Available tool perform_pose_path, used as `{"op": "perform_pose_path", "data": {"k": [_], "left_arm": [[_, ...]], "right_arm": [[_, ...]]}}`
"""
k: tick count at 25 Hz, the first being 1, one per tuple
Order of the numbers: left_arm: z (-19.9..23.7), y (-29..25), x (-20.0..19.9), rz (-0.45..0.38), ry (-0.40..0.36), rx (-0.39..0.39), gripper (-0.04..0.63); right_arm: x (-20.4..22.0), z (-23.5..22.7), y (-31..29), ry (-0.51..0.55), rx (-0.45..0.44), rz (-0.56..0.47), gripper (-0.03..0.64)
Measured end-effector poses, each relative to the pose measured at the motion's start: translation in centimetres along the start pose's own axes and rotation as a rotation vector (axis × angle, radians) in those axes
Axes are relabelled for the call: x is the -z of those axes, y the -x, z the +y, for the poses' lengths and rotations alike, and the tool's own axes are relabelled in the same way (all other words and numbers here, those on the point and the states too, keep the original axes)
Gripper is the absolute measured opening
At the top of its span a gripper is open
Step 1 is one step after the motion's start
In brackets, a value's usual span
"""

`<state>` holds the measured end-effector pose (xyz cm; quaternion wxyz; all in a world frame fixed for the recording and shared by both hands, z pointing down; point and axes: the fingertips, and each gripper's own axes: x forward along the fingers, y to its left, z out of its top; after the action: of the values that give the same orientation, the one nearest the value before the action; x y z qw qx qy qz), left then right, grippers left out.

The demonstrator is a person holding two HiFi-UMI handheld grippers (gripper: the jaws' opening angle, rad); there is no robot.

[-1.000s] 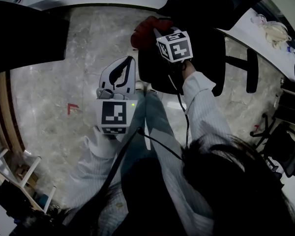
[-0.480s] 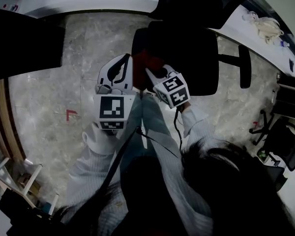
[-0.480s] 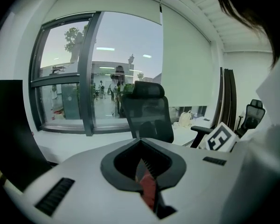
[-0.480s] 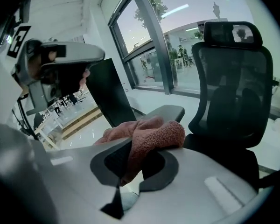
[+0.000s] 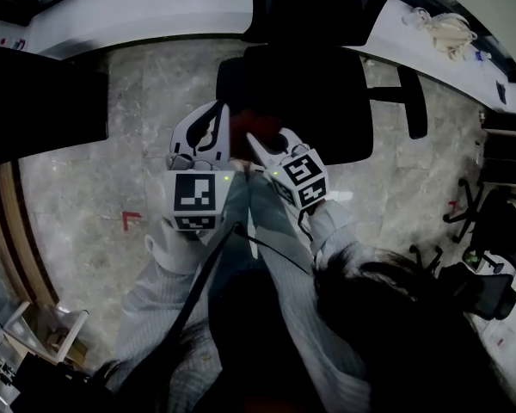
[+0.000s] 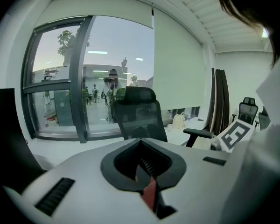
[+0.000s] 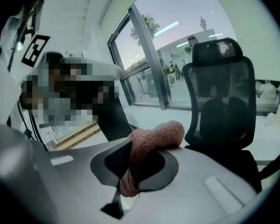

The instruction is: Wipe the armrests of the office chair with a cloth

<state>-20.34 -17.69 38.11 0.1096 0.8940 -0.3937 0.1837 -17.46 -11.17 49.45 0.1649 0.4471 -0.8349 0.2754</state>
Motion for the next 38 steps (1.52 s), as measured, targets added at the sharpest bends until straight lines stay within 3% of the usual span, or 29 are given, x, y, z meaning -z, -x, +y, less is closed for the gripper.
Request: {"op": "perform_pose_path", "data": {"k": [4,8,13,22,28,33,38], "left_arm": [[-1.5,2.1,-4.0,-0.072,-0.03,0.025,0.003],[-3.7,2.8,-10.5,-0.189,-0.081,0.061,0.003],[-5.6,4.0,-15.0,-0.245,-0.132,0.103,0.003],[-11.4,1.0,-14.2,-0.236,-0.206,0.229,0.003],[-18.2,-1.4,-16.3,-0.256,-0.264,0.238,0.003],[-26.2,-6.2,-18.7,-0.274,-0.294,0.208,0.004],[-38.2,-12.7,-20.4,-0.258,-0.215,0.152,0.003]], "right_arm": [[-6.9,1.3,6.6,0.084,0.096,-0.183,0.025],[-14.2,0.5,13.1,0.14,0.237,-0.343,0.025],[-18.8,0.5,17.4,0.163,0.315,-0.437,0.025],[-17.0,-3.4,21.5,0.099,0.429,-0.485,0.025],[-15.2,-8.8,27.7,0.075,0.451,-0.521,0.025],[-14.0,-16.4,33.3,0.083,0.429,-0.547,0.025],[-12.5,-26.0,42.8,0.129,0.356,-0.46,0.025]]}}
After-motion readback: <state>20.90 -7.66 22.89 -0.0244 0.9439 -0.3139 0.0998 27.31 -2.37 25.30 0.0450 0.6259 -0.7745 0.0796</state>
